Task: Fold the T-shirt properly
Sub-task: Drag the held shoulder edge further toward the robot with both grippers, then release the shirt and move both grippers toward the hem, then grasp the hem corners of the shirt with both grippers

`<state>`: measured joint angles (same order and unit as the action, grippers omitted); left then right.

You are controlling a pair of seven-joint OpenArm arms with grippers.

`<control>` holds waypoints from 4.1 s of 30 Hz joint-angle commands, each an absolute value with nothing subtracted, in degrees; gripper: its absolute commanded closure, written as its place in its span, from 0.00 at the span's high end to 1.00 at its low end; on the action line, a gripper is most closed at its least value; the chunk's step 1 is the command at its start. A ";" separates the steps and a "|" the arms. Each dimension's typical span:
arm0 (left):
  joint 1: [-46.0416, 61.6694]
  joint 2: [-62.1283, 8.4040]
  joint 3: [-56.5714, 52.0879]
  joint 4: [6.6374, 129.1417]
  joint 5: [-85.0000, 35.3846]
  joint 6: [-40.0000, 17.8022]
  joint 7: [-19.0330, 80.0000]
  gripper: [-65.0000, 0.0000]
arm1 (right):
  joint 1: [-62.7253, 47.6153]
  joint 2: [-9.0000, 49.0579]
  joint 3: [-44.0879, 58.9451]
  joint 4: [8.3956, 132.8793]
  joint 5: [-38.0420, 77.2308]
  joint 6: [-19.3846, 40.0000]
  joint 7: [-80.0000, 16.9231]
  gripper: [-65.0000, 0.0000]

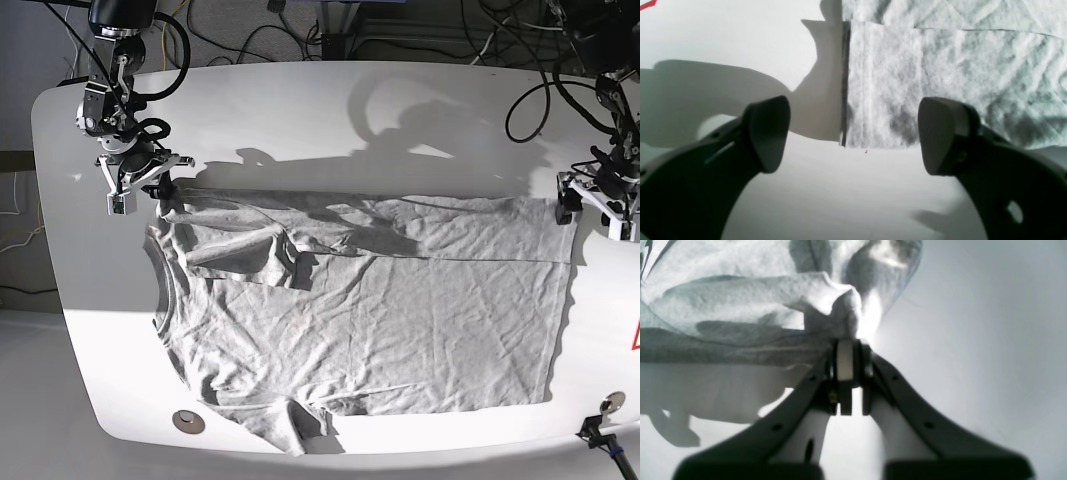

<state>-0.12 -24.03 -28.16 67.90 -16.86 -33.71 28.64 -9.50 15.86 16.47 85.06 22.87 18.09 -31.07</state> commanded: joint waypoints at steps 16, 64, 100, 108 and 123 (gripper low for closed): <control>-7.60 -25.19 -17.54 54.90 -17.54 -33.54 23.87 0.78 | -9.01 16.57 16.75 85.85 23.34 18.42 -30.46 0.00; 37.67 -26.42 -28.09 86.37 -17.80 -33.98 24.22 0.00 | -44.00 14.20 23.16 107.91 23.43 18.24 -30.64 0.00; -6.55 -28.00 -28.09 80.48 -10.59 -40.00 40.04 0.54 | 0.13 17.01 18.15 97.10 23.34 18.15 -43.91 0.53; -18.95 -28.62 -21.05 58.77 -10.51 -40.00 29.23 0.54 | 17.89 16.66 9.54 76.26 14.37 18.42 -36.53 0.53; -34.68 -30.64 -17.19 29.93 -4.88 -40.00 13.76 0.54 | 39.69 16.66 3.65 36.70 12.88 18.42 -19.47 0.53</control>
